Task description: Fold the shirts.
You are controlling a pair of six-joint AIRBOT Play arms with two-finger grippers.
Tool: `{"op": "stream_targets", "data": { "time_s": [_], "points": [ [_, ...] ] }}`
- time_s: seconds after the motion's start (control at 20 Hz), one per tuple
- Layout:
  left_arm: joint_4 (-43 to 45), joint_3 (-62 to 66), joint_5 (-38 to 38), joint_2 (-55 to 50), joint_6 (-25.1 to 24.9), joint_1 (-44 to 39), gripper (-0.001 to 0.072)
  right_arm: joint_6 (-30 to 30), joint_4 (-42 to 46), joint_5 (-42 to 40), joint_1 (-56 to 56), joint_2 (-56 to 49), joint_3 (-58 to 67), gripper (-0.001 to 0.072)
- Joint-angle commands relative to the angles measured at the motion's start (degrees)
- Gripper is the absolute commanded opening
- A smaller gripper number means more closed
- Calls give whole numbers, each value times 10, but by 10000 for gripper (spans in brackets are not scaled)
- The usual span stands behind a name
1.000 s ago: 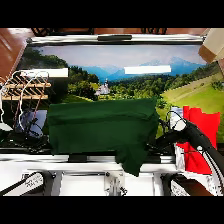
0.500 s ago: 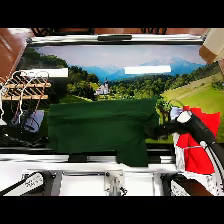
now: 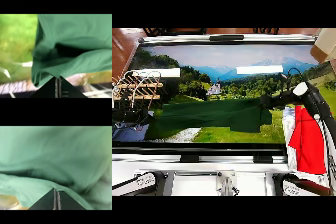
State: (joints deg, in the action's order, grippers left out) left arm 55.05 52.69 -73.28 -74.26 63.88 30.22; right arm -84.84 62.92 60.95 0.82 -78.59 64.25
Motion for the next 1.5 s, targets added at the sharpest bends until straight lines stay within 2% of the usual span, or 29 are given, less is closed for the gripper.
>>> {"op": "stream_targets", "data": {
  "time_s": [0.0, 0.25, 0.55, 0.75, 0.9, 0.95, 1.0, 1.05, 1.1, 1.15, 1.2, 1.25, 1.45],
  "points": [
    [-27, 47, 11, -57, 16, -8, 32, -17, 25, -18, 0, -70, 76, 73],
    [-48, 89, 57, -115, 36, -42, 33, -22, 19, -60, 0, -108, 87, 74],
    [-51, 110, 82, -118, 43, -40, 31, -23, 16, -106, -1, -108, 88, 74],
    [-51, 109, 103, -119, 44, -42, 32, -53, 21, -141, 0, -109, 88, 74],
    [-51, 109, 112, -129, 43, -57, 34, -63, 21, -138, 0, -118, 88, 75],
    [-51, 109, 113, -135, 43, -65, 50, -66, 21, -129, 0, -124, 88, 96],
    [-51, 109, 113, -139, 43, -75, 184, -66, 21, -122, 0, -129, 88, 236],
    [-51, 109, 113, -140, 43, -83, 449, -56, 21, -118, 0, -129, 88, 530],
    [-51, 111, 110, -138, 43, -88, 619, -34, 22, -111, -3, -123, 88, 579],
    [-51, 117, 99, -137, 43, -88, 655, -16, 28, -96, -10, -113, 88, 579],
    [-51, 127, 83, -135, 43, -85, 655, -15, 47, -77, -19, -102, 88, 598],
    [-51, 138, 67, -134, 44, -83, 655, -15, 73, -50, -31, -93, 88, 657],
    [-52, 165, 12, -128, 59, -81, 652, 8, 90, 55, -71, -106, 88, 657]
  ]
}}
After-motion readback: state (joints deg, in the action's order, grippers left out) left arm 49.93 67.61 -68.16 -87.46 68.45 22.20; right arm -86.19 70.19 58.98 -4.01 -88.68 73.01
